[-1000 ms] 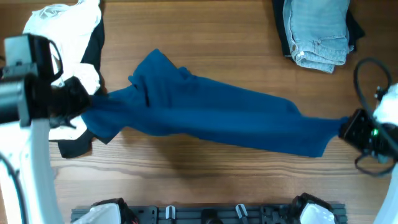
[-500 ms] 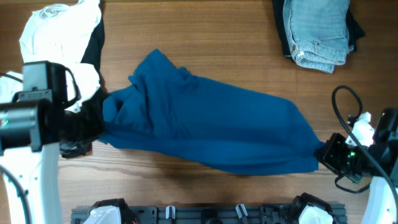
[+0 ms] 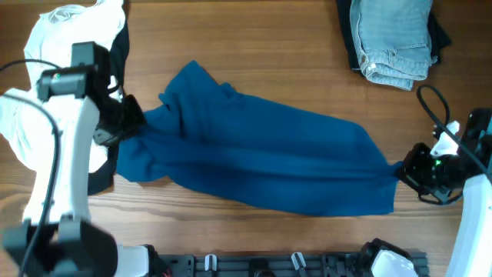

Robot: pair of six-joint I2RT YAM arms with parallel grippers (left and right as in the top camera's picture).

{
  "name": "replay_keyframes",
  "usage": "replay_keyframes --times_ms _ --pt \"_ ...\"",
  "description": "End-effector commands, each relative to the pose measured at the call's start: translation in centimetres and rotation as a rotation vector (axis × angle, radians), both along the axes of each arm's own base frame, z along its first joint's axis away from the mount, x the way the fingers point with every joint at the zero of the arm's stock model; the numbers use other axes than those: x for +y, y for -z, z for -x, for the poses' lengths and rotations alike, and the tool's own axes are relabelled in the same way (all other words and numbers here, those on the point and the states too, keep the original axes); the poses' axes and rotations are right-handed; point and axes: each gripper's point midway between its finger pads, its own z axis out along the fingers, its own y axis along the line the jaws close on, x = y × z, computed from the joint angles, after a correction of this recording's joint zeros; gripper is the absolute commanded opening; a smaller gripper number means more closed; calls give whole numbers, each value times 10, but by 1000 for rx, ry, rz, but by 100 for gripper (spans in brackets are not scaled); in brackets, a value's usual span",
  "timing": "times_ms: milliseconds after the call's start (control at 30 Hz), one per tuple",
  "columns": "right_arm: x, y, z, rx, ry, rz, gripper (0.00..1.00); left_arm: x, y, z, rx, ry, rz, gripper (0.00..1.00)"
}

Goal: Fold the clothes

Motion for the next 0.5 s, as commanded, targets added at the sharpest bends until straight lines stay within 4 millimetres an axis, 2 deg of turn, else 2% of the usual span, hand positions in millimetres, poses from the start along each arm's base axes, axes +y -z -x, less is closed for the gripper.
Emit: replay_keyframes --times_ms 0,67,200,467 --pt "-12 9 -3 43 27 46 4 1 33 -6 103 18 -9 4" --pt "-12 18 -4 46 33 39 4 -2 48 -8 146 46 -5 4" --pt "-10 29 -8 48 49 13 4 -6 64 -15 167 67 -5 4" --pt "-12 45 -10 132 48 -22 5 -8 67 -30 113 79 -10 4"
